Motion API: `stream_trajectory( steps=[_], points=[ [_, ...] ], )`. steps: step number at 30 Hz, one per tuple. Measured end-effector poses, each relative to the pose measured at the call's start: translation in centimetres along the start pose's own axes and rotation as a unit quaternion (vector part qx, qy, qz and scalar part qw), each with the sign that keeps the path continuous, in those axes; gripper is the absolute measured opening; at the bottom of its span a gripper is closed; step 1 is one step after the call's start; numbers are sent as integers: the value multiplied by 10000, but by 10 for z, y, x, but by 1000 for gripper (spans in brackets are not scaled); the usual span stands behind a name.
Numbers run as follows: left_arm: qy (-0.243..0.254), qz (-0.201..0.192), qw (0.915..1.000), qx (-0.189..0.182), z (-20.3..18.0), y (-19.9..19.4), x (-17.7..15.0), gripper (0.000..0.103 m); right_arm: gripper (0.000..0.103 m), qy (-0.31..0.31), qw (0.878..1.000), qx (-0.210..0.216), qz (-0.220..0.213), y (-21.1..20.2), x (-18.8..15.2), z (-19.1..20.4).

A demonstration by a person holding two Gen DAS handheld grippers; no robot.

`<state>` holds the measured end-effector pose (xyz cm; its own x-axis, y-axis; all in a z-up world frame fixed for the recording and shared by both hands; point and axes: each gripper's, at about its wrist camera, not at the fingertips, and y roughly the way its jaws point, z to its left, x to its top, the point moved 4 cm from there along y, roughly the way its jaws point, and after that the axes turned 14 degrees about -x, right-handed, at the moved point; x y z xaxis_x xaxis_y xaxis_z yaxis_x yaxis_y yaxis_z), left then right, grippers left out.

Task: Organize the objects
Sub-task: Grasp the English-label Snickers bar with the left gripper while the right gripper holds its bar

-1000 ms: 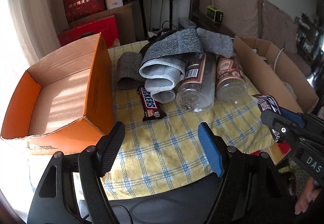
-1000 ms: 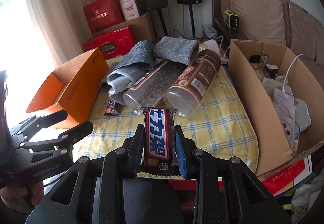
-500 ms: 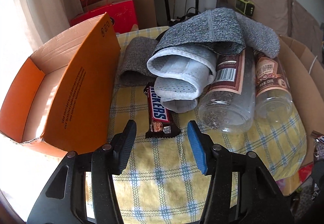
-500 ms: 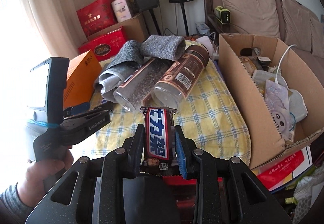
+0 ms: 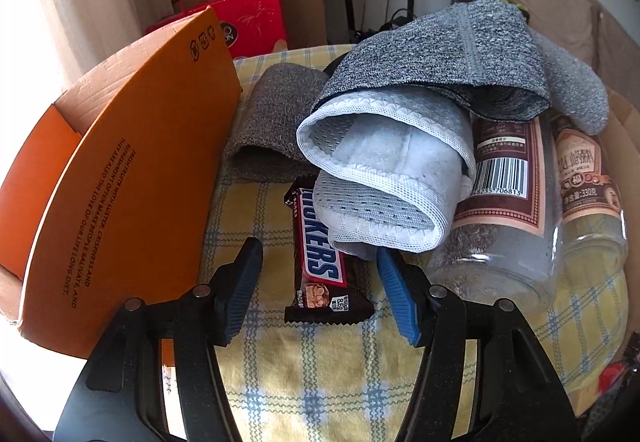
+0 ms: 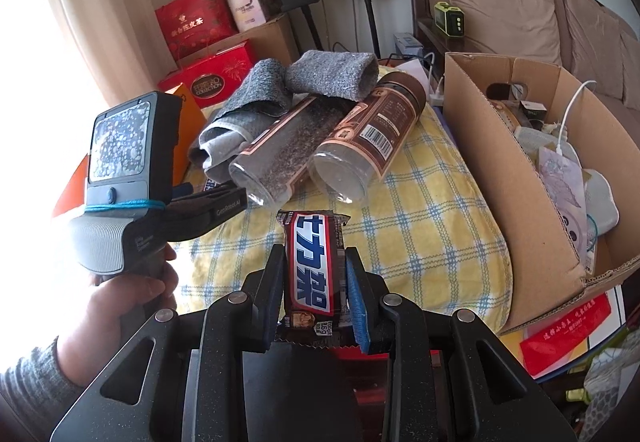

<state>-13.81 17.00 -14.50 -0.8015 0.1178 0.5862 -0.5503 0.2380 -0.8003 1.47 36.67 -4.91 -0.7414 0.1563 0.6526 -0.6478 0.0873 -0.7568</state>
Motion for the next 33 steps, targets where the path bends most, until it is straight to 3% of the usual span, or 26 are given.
stream_trajectory(
  steps=[3,5,8,23,29,33],
  points=[
    [10,-24,10000,-55,0,1,2,53,29,-18,10000,2,9,1,0,2],
    [49,-23,9998,-181,-3,1,1,38,29,-18,10000,17,15,2,0,4],
    [96,-48,9999,-124,-7,-2,-1,31,29,-18,10000,35,24,3,0,6],
    [41,51,9992,-407,-2,-32,-25,28,29,-145,9999,49,-18,-3,2,24],
    [187,-93,9989,-431,1,-53,-29,7,29,-157,9998,71,-21,-2,2,30],
    [144,-91,9984,-536,5,-59,-30,3,29,-176,9998,103,-13,-2,2,32]
  ],
)
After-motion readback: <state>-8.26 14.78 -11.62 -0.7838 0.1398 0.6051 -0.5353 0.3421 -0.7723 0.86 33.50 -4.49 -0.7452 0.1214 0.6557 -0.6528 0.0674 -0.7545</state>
